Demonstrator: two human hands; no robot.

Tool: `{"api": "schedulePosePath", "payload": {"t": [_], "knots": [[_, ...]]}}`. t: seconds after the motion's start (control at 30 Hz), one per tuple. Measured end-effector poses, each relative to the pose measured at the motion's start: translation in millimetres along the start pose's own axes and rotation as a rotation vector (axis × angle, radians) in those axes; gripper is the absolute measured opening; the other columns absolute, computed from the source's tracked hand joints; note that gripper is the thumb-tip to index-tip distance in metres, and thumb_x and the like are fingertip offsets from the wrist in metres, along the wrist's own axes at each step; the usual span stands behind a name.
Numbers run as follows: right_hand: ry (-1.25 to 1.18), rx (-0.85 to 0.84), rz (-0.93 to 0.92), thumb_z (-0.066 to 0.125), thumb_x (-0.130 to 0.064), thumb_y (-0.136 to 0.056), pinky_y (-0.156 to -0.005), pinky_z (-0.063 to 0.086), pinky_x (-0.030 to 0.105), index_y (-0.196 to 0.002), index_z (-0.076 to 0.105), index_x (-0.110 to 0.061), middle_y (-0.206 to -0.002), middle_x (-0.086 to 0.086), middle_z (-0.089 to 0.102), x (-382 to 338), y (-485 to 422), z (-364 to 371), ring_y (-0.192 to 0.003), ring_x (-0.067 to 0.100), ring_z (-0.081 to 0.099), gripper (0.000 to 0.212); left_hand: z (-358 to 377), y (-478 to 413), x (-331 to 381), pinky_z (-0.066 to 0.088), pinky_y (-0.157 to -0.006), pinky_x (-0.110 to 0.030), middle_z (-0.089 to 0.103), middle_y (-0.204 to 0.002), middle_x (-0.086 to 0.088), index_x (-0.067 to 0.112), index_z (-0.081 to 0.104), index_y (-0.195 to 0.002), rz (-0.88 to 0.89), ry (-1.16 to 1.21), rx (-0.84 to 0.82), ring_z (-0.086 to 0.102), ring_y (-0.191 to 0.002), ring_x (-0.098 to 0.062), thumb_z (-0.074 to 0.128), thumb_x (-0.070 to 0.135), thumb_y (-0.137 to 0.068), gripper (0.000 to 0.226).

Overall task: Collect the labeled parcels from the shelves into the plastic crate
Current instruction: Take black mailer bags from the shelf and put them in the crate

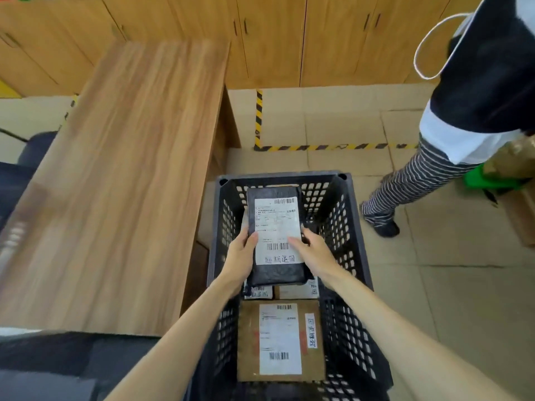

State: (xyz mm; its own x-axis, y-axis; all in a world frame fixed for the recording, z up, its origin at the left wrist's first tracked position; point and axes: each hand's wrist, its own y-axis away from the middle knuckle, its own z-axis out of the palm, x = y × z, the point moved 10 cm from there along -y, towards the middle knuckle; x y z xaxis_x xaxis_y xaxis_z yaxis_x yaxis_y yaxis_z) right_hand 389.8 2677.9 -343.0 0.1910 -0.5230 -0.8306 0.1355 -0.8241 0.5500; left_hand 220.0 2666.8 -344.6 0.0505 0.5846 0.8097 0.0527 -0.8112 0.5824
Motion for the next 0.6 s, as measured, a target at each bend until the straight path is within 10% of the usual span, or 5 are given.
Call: {"api": "schedulePosePath", "payload": {"t": [0.3, 0.6], "knots": [[0.010, 0.010, 0.056, 0.055, -0.016, -0.100, -0.097, 0.054, 0.036, -0.135, 0.055, -0.015, -0.129, 0.003, 0.065, 67, -89, 37, -0.111, 0.017, 0.065, 0.035, -22, -73, -72, 0.059, -0.072, -0.017, 0.063, -0.133, 0.002, 0.031, 0.036, -0.152, -0.085, -0.014, 0.125, 0.066, -0.107, -0.009, 0.042, 0.021, -0.109, 0.044], [0.158, 0.028, 0.086, 0.052, -0.018, -0.101, -0.070, 0.046, 0.007, -0.140, 0.049, -0.011, -0.130, 0.003, 0.061, 71, -96, 43, -0.103, 0.010, 0.060, 0.039, -33, -83, -78, 0.059, -0.087, -0.036, 0.057, -0.142, -0.003, 0.028, 0.025, -0.158, -0.113, -0.118, 0.247, 0.067, -0.110, -0.016, 0.043, 0.024, -0.108, 0.053]]}}
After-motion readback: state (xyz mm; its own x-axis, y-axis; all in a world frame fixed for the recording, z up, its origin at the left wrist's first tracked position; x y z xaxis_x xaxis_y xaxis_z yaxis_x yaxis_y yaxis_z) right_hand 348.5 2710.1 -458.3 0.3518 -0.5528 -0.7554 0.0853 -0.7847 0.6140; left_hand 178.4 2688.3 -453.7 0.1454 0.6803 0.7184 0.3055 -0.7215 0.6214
